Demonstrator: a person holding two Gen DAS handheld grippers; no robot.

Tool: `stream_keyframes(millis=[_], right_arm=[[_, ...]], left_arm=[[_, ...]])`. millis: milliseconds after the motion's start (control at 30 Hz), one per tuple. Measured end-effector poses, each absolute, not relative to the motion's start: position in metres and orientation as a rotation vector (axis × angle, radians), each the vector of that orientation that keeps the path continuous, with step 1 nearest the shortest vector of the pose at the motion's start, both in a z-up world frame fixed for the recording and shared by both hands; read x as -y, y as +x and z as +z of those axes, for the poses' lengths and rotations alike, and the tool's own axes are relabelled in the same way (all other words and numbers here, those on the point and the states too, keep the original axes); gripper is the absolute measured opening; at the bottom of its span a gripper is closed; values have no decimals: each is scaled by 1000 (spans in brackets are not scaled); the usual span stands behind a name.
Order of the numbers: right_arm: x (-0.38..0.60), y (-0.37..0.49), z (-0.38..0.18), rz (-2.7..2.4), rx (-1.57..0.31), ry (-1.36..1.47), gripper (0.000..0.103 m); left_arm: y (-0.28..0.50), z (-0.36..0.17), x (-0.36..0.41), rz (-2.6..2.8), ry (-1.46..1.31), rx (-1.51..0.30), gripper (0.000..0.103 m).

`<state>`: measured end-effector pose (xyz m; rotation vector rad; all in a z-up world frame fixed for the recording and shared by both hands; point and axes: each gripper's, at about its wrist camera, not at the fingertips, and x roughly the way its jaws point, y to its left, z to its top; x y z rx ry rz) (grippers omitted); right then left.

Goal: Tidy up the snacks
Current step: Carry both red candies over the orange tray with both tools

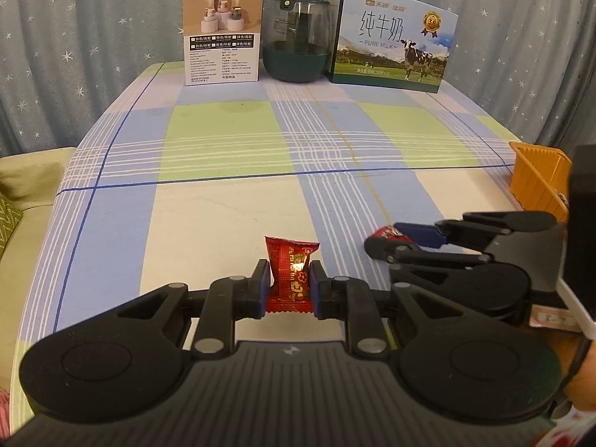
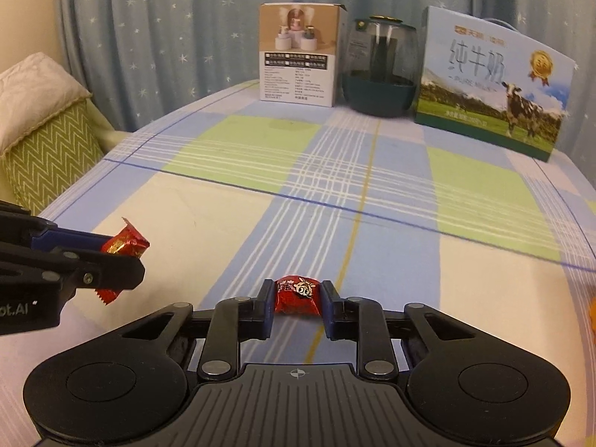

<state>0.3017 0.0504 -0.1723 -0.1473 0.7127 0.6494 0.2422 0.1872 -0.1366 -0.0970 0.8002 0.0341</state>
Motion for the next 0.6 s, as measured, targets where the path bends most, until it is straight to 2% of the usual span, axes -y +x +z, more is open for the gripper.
stream_keyframes(millis=[600], right_arm=[[59,233,-135,443,-790,5,25]], left_arm=[[214,-126,-138,-55,-82,-810,19]])
